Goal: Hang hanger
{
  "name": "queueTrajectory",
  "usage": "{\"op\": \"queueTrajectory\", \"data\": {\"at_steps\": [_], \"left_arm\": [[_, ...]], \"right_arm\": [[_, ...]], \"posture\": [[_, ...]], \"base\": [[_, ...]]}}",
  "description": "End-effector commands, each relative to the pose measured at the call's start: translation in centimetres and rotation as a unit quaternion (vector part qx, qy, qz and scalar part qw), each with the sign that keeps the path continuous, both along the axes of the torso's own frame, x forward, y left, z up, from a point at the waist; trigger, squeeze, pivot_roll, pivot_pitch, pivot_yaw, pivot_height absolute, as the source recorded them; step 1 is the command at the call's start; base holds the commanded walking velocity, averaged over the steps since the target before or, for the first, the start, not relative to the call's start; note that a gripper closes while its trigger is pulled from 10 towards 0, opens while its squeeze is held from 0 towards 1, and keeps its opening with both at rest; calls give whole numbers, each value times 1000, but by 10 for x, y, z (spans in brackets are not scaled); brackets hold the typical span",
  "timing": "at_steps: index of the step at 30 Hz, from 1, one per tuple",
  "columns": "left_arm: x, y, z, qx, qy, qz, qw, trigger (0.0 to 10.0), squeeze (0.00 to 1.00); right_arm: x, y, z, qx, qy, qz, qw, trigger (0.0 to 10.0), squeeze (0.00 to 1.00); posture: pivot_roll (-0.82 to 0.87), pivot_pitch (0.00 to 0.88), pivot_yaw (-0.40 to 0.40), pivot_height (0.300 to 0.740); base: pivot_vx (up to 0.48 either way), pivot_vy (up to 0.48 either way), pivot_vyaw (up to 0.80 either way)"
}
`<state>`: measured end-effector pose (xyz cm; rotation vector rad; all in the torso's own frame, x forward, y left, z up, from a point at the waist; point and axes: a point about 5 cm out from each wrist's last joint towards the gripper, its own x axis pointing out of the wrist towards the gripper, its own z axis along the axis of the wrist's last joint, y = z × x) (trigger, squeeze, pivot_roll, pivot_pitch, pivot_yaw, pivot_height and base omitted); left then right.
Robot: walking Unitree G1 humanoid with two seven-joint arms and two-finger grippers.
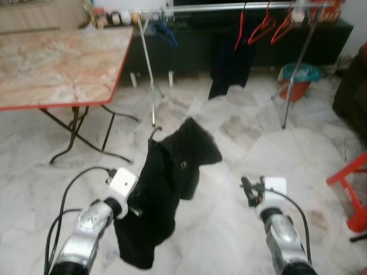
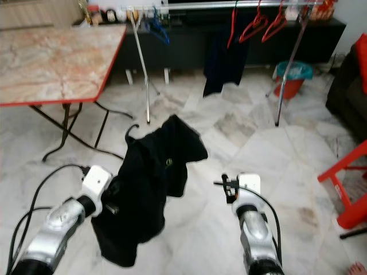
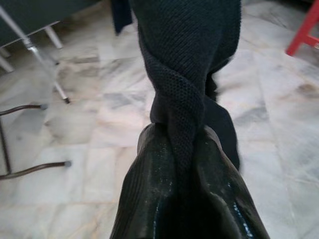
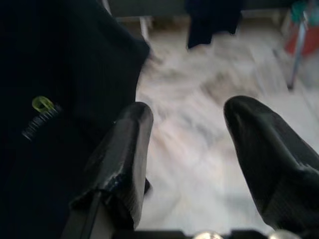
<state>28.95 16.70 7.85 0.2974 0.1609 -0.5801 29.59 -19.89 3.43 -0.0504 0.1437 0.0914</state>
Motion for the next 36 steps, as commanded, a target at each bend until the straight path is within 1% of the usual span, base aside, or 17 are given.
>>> {"op": "queueTrajectory", "data": {"at_steps": [1, 3, 4, 5, 9, 12, 13, 14, 16, 17, 18, 19, 22, 23, 27, 32, 36], "left_arm": [[3, -4, 14, 9, -19, -28, 999, 10000, 0], [4, -6, 20, 15, -26, -39, 999, 10000, 0], [5, -8, 25, 16, -31, -47, 998, 10000, 0], [5, -8, 27, 16, -31, -48, 998, 10000, 0], [4, -9, 31, 21, -34, -61, 997, 10000, 0], [4, -9, 35, 22, -37, -61, 997, 10000, 0], [4, -11, 38, 19, -38, -66, 997, 10000, 0], [4, -15, 44, 16, -40, -78, 996, 10000, 0], [4, -20, 51, 10, -44, -96, 994, 10000, 0], [4, -20, 51, 10, -44, -96, 994, 10000, 0], [3, -23, 57, 7, -48, -109, 993, 10000, 0], [2, -28, 67, 2, -56, -128, 990, 10000, 0], [2, -31, 73, 4, -62, -141, 988, 10000, 0], [2, -34, 78, 4, -65, -154, 986, 10000, 0], [-5, -46, 88, 0, -55, -194, 979, 10000, 0], [-13, -54, 91, -13, -37, -221, 975, 10000, 0], [-19, -58, 93, -14, -25, -241, 970, 10000, 0]], "right_arm": [[5, 6, 12, -7, -21, 52, 998, 10000, 0], [4, 9, 20, -10, -34, 90, 995, 10000, 0], [2, 11, 28, -11, -48, 123, 991, 10000, 0], [1, 11, 31, -12, -52, 132, 990, 10000, 0], [-10, 18, 43, -24, -63, 211, 975, 10000, 0], [-20, 21, 48, -11, -56, 256, 965, 10000, 0], [-27, 21, 50, -10, -47, 275, 960, 10000, 0], [-34, 19, 51, -20, -38, 291, 956, 10000, 0], [-36, 16, 52, -29, -37, 289, 956, 10000, 0], [-36, 16, 52, -29, -37, 289, 956, 10000, 0], [-36, 15, 55, -28, -37, 288, 957, 10000, 0], [-38, 15, 60, -22, -38, 299, 953, 10000, 0], [-39, 18, 64, -19, -38, 319, 947, 10000, 0], [-39, 22, 71, -11, -46, 326, 944, 10000, 1000], [-33, 30, 88, -28, -71, 326, 942, 10000, 1000], [-25, 38, 103, -19, -101, 314, 944, 10000, 1000], [-18, 39, 108, -40, -120, 275, 953, 10000, 1000]], "posture": [[-10, 0, 37, 740], [-10, 0, 37, 740], [-10, 0, 35, 740], [-10, 0, 35, 740], [-19, 0, 35, 740], [-19, 0, 33, 740], [-22, 0, 31, 740], [-22, 0, 31, 740], [-22, 0, 27, 740], [-22, 0, 27, 740], [-22, 0, 27, 740], [-24, 0, 28, 740], [-22, 0, 27, 740], [-21, 0, 25, 740], [-20, 0, 20, 740], [-18, 0, 19, 740], [-12, 0, 18, 740]], "base": [[0, 0, 0], [0, 0, 0], [0, 0, 0], [0, 0, 0], [0, 0, 0], [0, 0, 0], [0, 0, 0], [0, 0, 0], [0, 0, 0], [0, 0, 0], [0, 0, 0], [0, 0, 0], [0, 0, 0], [0, 0, 0], [0, 0, 0], [0, 0, 0], [0, 0, 0]]}}
